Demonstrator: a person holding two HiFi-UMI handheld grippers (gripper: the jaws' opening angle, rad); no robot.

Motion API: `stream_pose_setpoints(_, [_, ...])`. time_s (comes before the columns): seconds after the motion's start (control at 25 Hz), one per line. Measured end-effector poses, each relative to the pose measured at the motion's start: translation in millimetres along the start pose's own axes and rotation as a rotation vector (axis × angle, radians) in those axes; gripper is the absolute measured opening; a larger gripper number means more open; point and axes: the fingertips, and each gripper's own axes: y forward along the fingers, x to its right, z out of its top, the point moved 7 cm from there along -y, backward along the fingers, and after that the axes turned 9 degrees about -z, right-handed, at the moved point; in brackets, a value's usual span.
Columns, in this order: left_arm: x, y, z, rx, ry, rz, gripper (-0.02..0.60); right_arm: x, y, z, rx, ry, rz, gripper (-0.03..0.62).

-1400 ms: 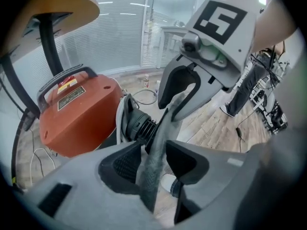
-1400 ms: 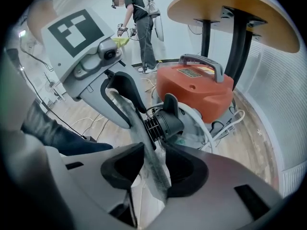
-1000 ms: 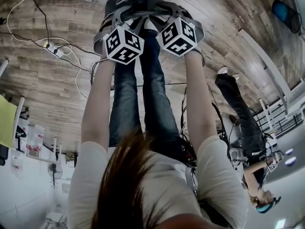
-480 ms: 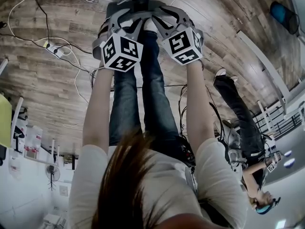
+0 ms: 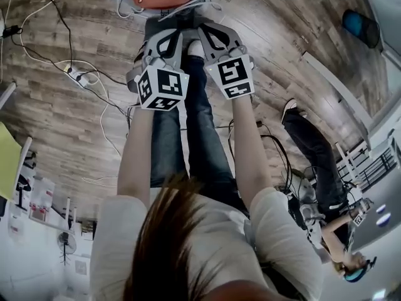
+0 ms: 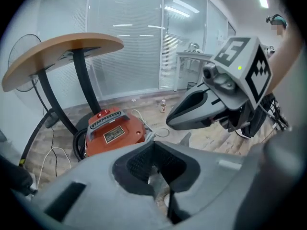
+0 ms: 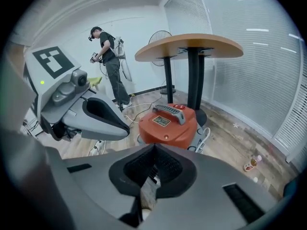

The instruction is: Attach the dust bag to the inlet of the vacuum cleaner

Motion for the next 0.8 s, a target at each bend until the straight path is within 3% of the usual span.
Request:
stream_pose_setpoints(0.4, [-19, -57, 61, 0.178, -0.065, 0.088, 0.017, 14, -47, 72, 0.139, 0.122, -0.103, 0.003])
stream_pose_setpoints(0.64, [-9, -108, 92, 0.252, -0.122, 0.112, 0.017, 9, -106, 105, 0.171, 0.251, -0.167, 0.003])
stream_pose_setpoints(0.8, [-12, -145, 118, 0.311, -0.118, 0.146, 0.017, 12, -143, 132, 0.241, 0.261, -0.180, 0.003])
